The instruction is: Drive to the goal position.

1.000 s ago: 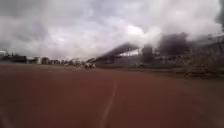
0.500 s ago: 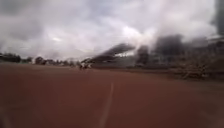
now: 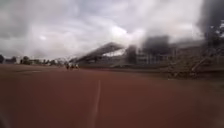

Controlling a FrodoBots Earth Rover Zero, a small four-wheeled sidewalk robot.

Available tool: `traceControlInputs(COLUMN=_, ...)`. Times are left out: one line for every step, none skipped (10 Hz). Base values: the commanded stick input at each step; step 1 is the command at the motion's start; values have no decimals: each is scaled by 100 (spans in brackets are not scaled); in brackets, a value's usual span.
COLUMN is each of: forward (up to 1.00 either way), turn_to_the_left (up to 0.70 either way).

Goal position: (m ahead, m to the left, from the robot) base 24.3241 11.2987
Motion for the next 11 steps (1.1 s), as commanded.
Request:
traceControlInputs(forward=85, turn_to_the_left=0)
traceControlInputs(forward=85, turn_to_the_left=0)
traceControlInputs(forward=85, turn_to_the_left=0)
traceControlInputs(forward=85, turn_to_the_left=0)
traceControlInputs(forward=85, turn_to_the_left=0)
traceControlInputs(forward=85, turn_to_the_left=0)
traceControlInputs(forward=85, turn_to_the_left=0)
traceControlInputs(forward=85, turn_to_the_left=0)
traceControlInputs(forward=85, turn_to_the_left=0)
traceControlInputs(forward=85, turn_to_the_left=0)
traceControlInputs(forward=85, turn_to_the_left=0)
